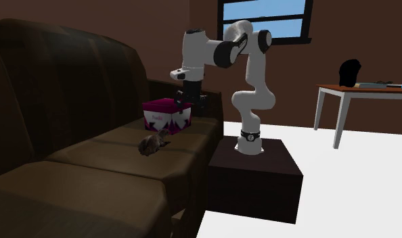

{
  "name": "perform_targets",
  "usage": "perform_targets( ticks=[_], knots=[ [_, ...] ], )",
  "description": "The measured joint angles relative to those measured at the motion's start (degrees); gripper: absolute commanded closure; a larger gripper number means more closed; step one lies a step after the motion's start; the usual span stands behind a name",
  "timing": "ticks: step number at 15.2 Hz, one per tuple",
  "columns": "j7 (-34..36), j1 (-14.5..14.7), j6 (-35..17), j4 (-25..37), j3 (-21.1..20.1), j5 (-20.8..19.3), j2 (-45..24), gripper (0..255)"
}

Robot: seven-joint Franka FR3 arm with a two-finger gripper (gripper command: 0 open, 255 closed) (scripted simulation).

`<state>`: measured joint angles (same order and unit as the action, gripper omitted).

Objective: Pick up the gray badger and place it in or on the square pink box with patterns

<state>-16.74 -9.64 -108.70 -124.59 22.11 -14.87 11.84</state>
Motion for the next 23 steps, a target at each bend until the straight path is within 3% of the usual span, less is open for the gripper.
perform_targets(
  ticks=[9, 17, 23],
  knots=[
    [-12.0, -4.4, -3.8, 15.3, 6.0, 7.9, -18.9, 0],
    [-13.6, -5.7, -9.0, 13.6, 6.3, 9.5, -22.6, 0],
    [-13.7, -5.7, -9.6, 13.0, 6.3, 9.6, -22.7, 0]
  ],
)
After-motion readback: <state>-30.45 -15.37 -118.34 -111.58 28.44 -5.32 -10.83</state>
